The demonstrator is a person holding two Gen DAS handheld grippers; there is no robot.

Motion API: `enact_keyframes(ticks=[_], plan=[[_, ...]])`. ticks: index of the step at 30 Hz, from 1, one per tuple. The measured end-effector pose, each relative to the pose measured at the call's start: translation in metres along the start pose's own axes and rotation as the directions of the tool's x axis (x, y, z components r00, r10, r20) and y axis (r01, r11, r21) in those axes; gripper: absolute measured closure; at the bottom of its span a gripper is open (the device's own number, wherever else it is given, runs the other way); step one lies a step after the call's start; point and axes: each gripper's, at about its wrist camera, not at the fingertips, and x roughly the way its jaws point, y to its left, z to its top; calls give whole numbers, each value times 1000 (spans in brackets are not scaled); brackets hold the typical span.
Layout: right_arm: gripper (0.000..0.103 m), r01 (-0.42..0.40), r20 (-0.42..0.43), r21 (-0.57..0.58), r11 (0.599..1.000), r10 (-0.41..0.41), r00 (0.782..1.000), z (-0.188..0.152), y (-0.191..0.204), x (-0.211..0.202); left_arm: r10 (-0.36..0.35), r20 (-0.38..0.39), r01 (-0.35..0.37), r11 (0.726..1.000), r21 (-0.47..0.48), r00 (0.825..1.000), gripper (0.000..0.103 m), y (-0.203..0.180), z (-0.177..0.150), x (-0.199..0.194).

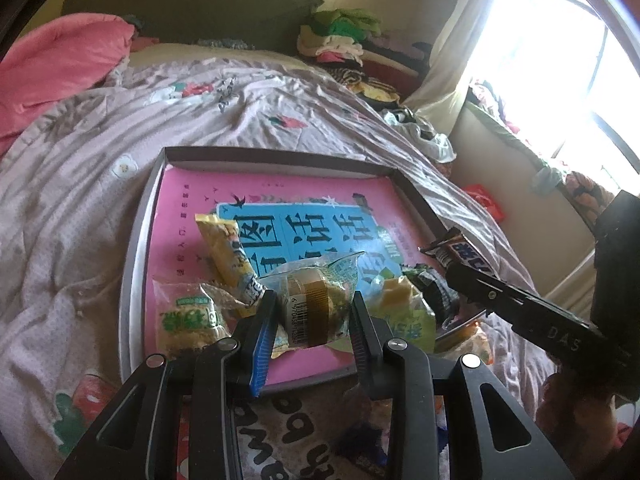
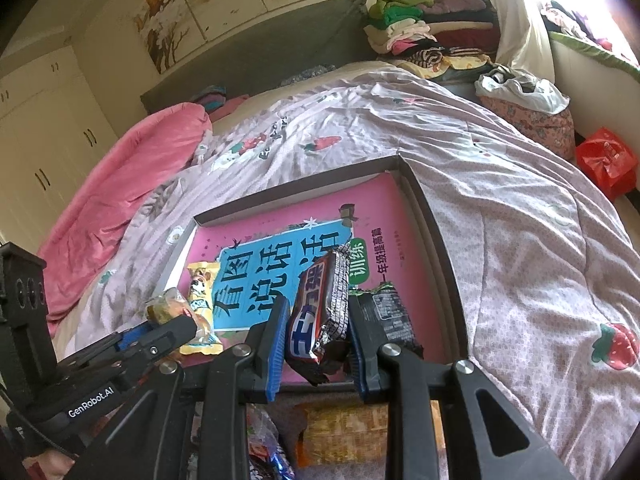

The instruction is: Organize snacks

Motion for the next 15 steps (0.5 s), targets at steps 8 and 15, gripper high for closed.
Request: enact_keyframes(ticks=[8, 15], plan=[[75, 17, -18, -14, 1000, -18, 1000, -4, -1, 9, 5, -31, -4, 1000, 9, 999, 68, -1, -4, 11], [75, 22, -38, -20, 1000, -23, 999, -7, 1, 16, 2, -43, -2, 1000, 17, 999, 68, -3, -6, 13]])
